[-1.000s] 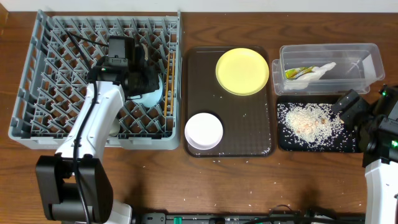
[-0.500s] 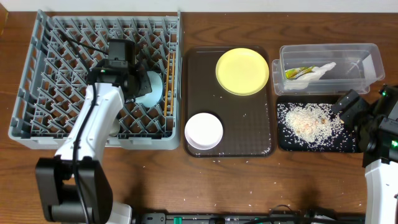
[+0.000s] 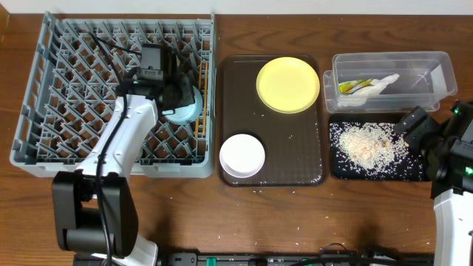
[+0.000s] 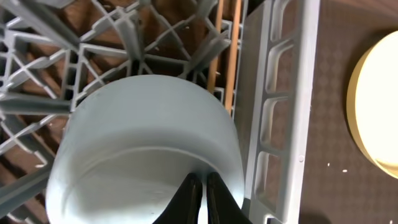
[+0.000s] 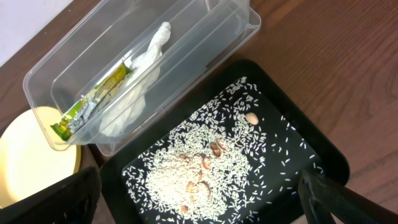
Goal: Sort waste into correct bins and load items into the dishwasher
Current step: 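Open the left gripper to release the blue bowl and withdraw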
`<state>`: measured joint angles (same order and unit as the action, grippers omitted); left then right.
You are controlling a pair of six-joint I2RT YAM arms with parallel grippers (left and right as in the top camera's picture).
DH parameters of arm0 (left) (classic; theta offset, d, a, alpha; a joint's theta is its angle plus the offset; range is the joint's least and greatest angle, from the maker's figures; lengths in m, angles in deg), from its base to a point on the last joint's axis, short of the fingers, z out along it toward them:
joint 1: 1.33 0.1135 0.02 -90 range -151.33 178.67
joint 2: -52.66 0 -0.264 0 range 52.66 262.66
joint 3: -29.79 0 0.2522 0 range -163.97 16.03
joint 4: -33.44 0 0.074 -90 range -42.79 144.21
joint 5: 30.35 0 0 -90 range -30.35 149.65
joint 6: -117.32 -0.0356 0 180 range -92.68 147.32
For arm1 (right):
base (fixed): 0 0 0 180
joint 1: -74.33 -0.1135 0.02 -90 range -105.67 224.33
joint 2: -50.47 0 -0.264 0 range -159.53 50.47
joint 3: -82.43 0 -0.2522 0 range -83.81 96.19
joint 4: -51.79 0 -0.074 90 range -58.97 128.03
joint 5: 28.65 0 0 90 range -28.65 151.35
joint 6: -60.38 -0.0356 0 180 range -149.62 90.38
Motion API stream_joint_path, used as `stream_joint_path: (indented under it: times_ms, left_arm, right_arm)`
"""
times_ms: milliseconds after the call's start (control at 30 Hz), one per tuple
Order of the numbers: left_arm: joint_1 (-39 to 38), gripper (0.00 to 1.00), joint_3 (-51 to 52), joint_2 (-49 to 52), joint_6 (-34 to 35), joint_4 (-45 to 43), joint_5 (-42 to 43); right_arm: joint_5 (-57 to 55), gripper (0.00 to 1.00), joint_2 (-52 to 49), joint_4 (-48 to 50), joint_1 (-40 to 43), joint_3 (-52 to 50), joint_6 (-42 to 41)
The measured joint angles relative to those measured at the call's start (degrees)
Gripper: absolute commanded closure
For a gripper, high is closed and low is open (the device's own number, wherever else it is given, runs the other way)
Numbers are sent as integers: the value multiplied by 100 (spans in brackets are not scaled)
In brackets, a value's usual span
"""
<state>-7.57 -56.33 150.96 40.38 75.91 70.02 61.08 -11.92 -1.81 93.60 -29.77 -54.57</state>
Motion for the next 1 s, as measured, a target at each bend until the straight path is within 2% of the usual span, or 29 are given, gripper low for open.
stream_joint_path:
  times_ms: [200,333,533,767,1000]
  left_arm:
    - [2,89,0,2,-114,-133,-44]
    - [2,92,-2,0,-238,-146,-66]
    - [2,92,-85,-70,-219,1281,-61]
    - [2,92,-85,-79,50,2212,-59]
    - [2,92,20,-83,114,2046,-348]
  right_arm:
    - [0,1,-2,0,0,0,0]
    - [0,1,0,0,0,0,0]
    - [0,1,-2,-7,0,2,0]
    - [0,1,-2,-2,0,0,0]
    - [0,1,-2,-2,0,0,0]
